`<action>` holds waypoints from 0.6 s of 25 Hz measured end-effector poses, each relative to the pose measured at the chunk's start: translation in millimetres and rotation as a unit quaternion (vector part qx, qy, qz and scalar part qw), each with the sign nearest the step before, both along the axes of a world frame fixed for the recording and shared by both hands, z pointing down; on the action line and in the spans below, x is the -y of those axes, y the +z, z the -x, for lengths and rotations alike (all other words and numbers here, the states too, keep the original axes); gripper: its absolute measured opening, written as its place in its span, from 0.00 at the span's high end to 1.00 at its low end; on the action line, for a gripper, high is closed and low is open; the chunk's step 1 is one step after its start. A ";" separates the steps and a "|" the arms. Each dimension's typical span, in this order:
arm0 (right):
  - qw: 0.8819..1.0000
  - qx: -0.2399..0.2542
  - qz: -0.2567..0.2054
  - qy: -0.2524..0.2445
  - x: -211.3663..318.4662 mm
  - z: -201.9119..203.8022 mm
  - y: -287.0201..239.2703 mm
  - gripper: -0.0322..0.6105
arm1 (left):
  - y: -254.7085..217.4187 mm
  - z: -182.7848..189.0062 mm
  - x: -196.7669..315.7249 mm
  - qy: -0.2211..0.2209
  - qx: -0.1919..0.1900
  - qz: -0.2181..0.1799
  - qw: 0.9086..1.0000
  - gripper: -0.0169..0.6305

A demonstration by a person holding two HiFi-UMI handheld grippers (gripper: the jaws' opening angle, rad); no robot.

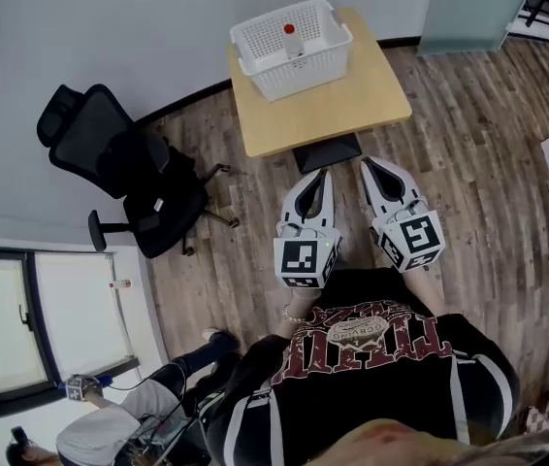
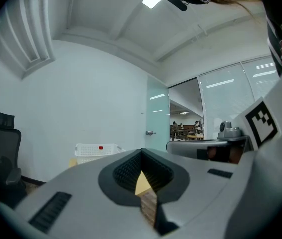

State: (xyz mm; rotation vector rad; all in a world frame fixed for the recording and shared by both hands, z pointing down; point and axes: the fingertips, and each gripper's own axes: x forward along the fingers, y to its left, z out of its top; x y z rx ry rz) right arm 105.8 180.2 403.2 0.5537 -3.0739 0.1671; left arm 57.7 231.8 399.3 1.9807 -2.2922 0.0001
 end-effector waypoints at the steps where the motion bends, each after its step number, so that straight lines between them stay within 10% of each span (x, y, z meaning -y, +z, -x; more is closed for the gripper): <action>1: 1.000 0.000 -0.001 0.002 2.0 3.9 0.2 0.92 | 0.4 4.1 2.5 0.003 0.000 0.000 1.000 0.92; 15: 0.999 -0.008 -0.003 0.038 13.5 53.5 4.7 0.92 | 7.5 55.6 21.2 0.046 0.000 0.007 0.999 0.92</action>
